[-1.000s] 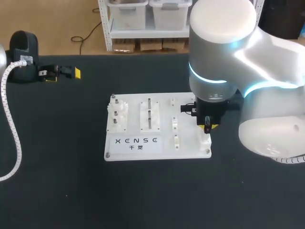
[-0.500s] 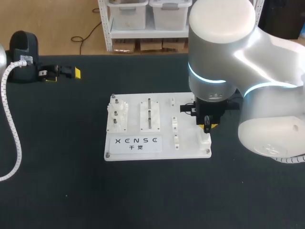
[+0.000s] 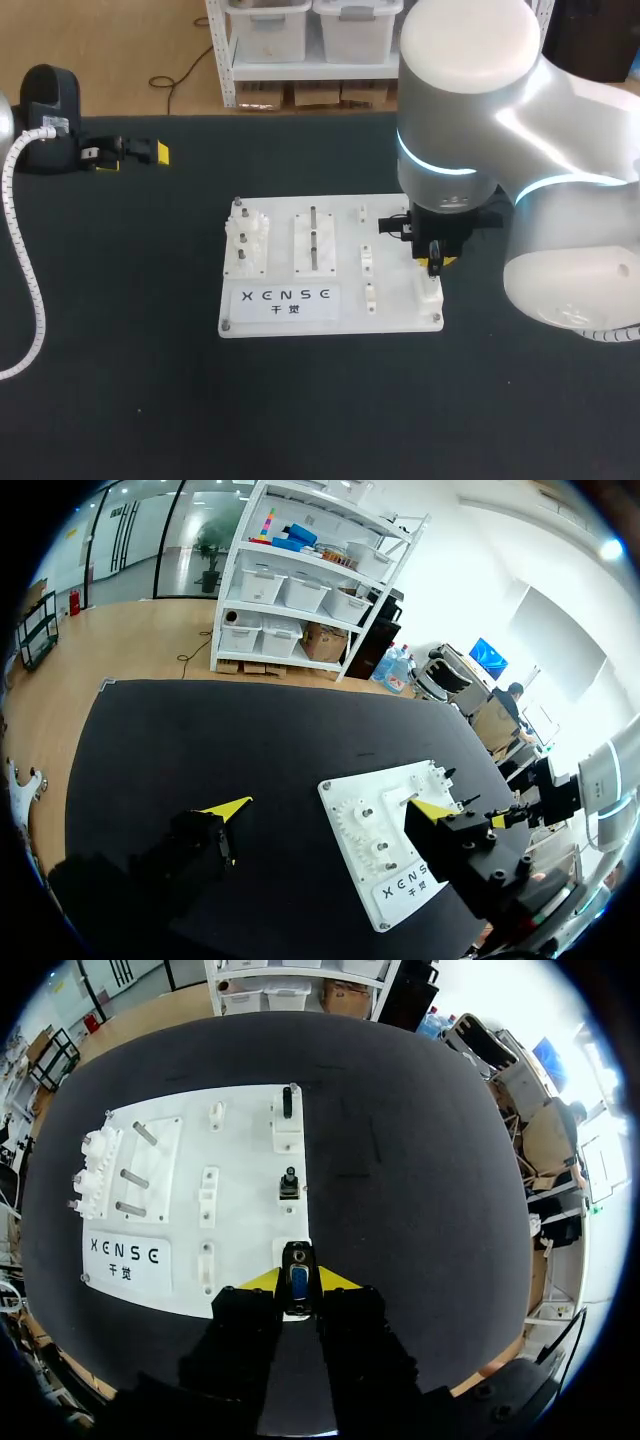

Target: Insert the USB connector, Ethernet cable, and multi-pin plug into their matching sockets one by one.

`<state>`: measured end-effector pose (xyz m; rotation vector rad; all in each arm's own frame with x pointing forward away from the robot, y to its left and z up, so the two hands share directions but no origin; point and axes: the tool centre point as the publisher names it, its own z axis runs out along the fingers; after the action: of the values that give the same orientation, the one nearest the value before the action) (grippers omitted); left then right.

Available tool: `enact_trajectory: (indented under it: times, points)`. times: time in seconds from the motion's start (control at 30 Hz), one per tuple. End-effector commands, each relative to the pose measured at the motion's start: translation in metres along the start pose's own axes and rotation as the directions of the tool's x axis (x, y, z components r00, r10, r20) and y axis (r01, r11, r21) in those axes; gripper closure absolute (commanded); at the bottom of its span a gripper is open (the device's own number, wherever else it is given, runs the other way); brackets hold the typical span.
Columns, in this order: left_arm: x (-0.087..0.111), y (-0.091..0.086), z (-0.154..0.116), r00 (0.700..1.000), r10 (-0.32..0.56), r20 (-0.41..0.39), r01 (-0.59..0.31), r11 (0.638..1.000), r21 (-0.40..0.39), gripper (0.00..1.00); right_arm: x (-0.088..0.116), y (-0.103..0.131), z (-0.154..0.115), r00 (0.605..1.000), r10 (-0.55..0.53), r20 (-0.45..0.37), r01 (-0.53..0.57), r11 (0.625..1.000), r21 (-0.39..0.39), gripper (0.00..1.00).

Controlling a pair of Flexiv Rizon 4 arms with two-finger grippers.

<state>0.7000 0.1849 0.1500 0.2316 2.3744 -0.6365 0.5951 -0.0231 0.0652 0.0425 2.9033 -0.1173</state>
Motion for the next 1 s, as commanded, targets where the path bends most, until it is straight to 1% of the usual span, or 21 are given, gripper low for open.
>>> enact_trajectory:
  times: [0.03,0.47,1.0]
  points:
    - [0.0000,0.0000,0.0000,1.000,0.000,0.000,0.000,1.000,0.000,0.00,-0.0002,-0.0007,0.0034,1.000,0.002,0.001,-0.002,1.000,0.002,1.00]
    - [0.0000,0.0000,0.0000,1.000,0.000,0.000,0.000,1.000,0.000,0.00,0.0042,0.0046,0.0008,1.000,-0.007,-0.003,0.007,1.000,-0.011,1.00]
    - [0.0000,0.0000,0.0000,1.000,0.000,0.000,0.000,1.000,0.000,0.00,0.0080,0.0031,-0.0036,1.000,-0.007,-0.005,0.007,1.000,-0.024,1.00]
